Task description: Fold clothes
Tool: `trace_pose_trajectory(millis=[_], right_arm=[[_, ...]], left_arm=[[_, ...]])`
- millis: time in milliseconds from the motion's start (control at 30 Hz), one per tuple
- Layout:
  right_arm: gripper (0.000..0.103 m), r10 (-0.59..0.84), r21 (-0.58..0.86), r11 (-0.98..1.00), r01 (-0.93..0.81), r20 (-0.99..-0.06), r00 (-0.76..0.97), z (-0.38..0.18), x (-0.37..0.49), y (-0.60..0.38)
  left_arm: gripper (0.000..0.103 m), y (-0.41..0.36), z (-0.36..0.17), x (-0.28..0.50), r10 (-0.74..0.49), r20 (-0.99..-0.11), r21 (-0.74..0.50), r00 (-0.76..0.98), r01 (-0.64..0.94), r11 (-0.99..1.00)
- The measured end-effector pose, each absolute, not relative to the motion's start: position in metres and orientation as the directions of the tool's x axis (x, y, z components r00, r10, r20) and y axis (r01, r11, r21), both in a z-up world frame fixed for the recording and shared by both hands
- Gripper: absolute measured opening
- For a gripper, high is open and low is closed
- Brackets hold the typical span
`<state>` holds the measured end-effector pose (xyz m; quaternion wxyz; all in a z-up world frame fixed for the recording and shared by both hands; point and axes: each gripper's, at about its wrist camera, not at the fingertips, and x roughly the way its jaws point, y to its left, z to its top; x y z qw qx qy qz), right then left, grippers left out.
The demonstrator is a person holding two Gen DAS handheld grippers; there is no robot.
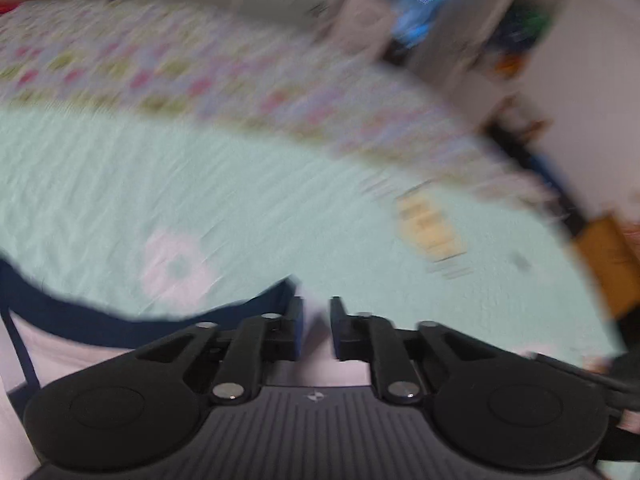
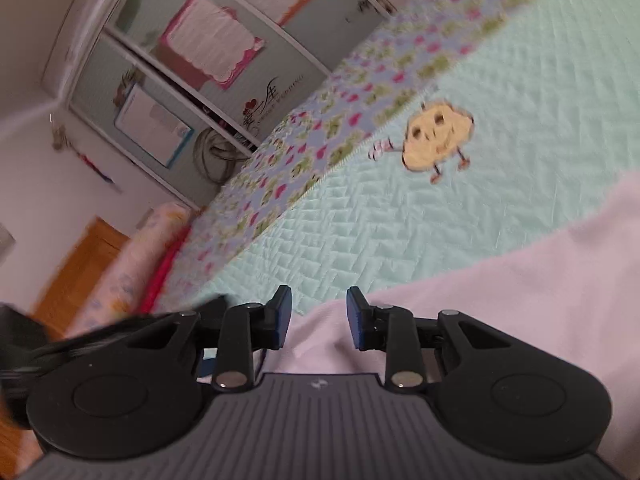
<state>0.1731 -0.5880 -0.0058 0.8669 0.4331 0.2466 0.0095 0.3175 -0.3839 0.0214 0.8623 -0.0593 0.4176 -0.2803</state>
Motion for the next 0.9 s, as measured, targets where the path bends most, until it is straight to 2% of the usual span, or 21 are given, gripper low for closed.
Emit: trace_pose_trajectory(millis=[33, 67, 167, 267, 500, 533, 633, 700, 733, 767, 800, 900], right_arm=[[0.0, 0.178, 0.714, 0.645, 0.272, -0.488, 0.855, -0.013, 0.173, -0.593], [0.0, 0.156, 0.706, 0.642, 0.3, -0.502, 0.851, -0.017, 0.168, -0.601], [0.0, 0.111, 0.698, 0.635, 0.33, -0.505, 0.856, -0.022, 0.151, -0.621], [0.0, 0.095, 0.682, 0.653, 0.329, -0.505, 0.858, -0.022, 0.147, -0.627], [0.0, 0.12, 0.726, 0.61, 0.318, -0.481, 0.869, -0.021, 0.14, -0.636], [0.007, 0.118, 0.73, 0.61, 0.309, -0.469, 0.875, -0.015, 0.137, -0.637], [0.01, 0.138, 0.724, 0.641, 0.253, -0.433, 0.891, 0.003, 0.128, -0.637], [0.012, 0.134, 0.698, 0.662, 0.272, -0.467, 0.874, 0.001, 0.128, -0.642], [0.013, 0.13, 0.684, 0.672, 0.284, -0.487, 0.863, 0.0, 0.129, -0.645], [0.012, 0.126, 0.669, 0.682, 0.297, -0.507, 0.853, -0.002, 0.129, -0.647], [0.0, 0.119, 0.667, 0.679, 0.306, -0.512, 0.851, -0.002, 0.127, -0.65], [0.0, 0.094, 0.673, 0.66, 0.332, -0.513, 0.853, -0.001, 0.12, -0.659]], left_arm=[[0.004, -0.383, 0.016, 0.317, -0.529, -0.65, -0.303, 0.546, 0.453, 0.838], [0.004, -0.385, 0.015, 0.319, -0.493, -0.651, -0.259, 0.577, 0.442, 0.859], [0.003, -0.389, 0.016, 0.326, -0.475, -0.66, -0.264, 0.582, 0.412, 0.872], [0.003, -0.397, 0.018, 0.321, -0.451, -0.659, -0.181, 0.602, 0.456, 0.872], [0.005, -0.381, 0.034, 0.316, -0.429, -0.65, -0.22, 0.627, 0.385, 0.896], [0.005, -0.38, 0.039, 0.308, -0.475, -0.637, -0.246, 0.607, 0.424, 0.871], [0.006, -0.377, 0.056, 0.283, -0.608, -0.59, -0.321, 0.531, 0.537, 0.78], [0.012, -0.392, 0.039, 0.28, -0.589, -0.646, -0.263, 0.485, 0.583, 0.769], [0.011, -0.399, 0.03, 0.279, -0.576, -0.674, -0.234, 0.463, 0.605, 0.761], [0.004, -0.403, 0.018, 0.285, -0.568, -0.678, -0.216, 0.467, 0.613, 0.76], [0.004, -0.406, 0.018, 0.291, -0.565, -0.673, -0.205, 0.478, 0.613, 0.763], [0.003, -0.416, 0.02, 0.308, -0.556, -0.668, -0.187, 0.494, 0.612, 0.769]])
